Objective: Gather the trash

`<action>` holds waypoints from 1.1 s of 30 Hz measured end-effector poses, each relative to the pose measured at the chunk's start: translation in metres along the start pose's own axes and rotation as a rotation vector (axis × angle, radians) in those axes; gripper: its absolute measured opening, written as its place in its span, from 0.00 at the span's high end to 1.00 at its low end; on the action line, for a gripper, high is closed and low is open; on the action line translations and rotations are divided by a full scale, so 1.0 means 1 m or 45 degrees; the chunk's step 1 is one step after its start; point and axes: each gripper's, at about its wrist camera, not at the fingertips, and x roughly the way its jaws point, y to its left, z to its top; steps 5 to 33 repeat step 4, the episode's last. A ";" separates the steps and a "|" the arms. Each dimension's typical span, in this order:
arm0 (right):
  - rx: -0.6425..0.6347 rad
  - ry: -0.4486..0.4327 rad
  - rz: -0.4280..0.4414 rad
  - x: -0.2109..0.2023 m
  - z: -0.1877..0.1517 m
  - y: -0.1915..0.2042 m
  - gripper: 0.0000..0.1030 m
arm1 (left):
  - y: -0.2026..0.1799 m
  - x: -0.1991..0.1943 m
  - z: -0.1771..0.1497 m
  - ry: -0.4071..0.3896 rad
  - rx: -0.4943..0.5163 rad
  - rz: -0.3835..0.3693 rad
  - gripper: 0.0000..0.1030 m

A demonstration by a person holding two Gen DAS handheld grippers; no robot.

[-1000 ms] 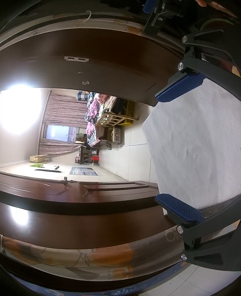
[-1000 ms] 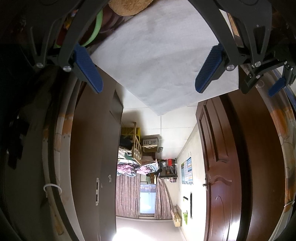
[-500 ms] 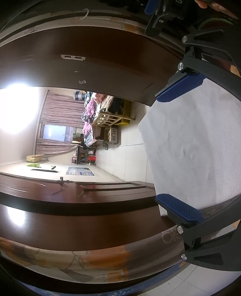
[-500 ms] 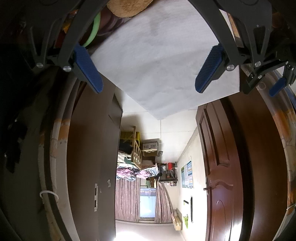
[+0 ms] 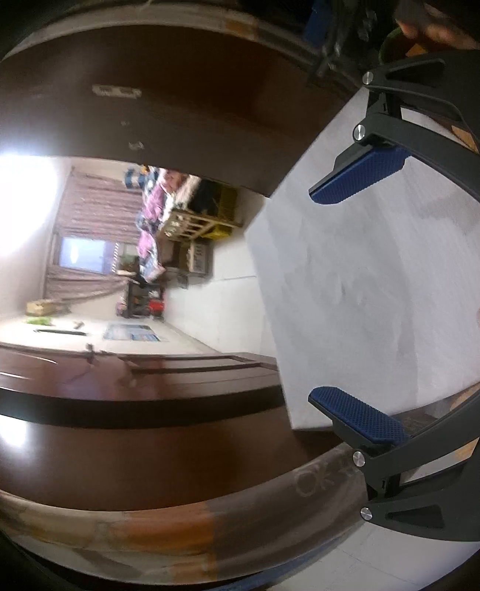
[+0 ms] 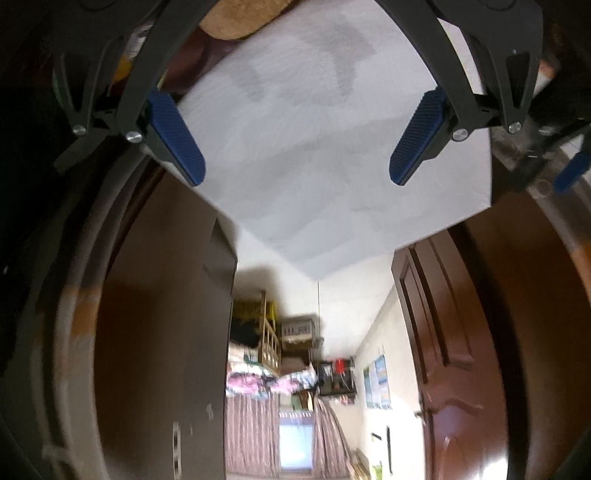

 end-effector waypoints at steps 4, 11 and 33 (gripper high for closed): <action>0.007 0.074 -0.037 0.075 -0.017 -0.006 0.05 | 0.007 0.027 -0.010 0.082 -0.003 0.044 0.08; 0.007 0.074 -0.037 0.075 -0.017 -0.006 0.05 | 0.007 0.027 -0.010 0.082 -0.003 0.044 0.08; 0.007 0.074 -0.037 0.075 -0.017 -0.006 0.05 | 0.007 0.027 -0.010 0.082 -0.003 0.044 0.08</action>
